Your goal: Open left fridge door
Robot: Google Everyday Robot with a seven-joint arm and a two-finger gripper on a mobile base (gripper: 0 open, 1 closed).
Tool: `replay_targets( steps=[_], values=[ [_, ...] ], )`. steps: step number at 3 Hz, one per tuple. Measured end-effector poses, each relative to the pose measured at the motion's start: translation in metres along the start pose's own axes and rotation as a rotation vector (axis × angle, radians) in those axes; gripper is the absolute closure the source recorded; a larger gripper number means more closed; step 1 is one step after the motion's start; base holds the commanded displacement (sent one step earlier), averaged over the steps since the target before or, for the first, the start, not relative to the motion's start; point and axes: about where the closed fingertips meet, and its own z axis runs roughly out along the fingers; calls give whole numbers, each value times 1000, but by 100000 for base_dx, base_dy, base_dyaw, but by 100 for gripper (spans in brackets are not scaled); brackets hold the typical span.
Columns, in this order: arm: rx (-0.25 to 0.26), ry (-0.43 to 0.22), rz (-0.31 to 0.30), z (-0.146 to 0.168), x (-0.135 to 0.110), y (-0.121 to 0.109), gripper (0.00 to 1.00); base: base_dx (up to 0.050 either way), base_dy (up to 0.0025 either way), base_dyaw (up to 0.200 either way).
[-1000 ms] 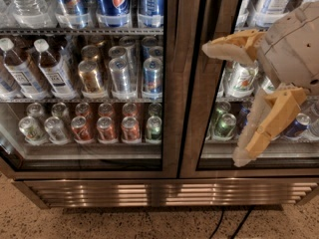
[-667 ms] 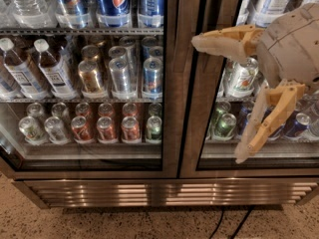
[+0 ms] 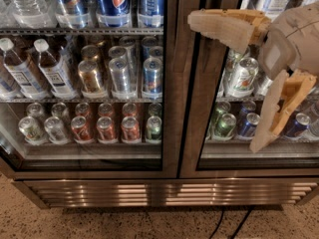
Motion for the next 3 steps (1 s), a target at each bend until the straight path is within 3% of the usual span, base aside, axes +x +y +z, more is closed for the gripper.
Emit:
replay_targets(
  steps=[1,3],
  values=[
    [12,-2,-2,2,-3,-4,0,0,0,0],
    [-70,-81,266,21,73,3,0,0,0,0]
  ],
)
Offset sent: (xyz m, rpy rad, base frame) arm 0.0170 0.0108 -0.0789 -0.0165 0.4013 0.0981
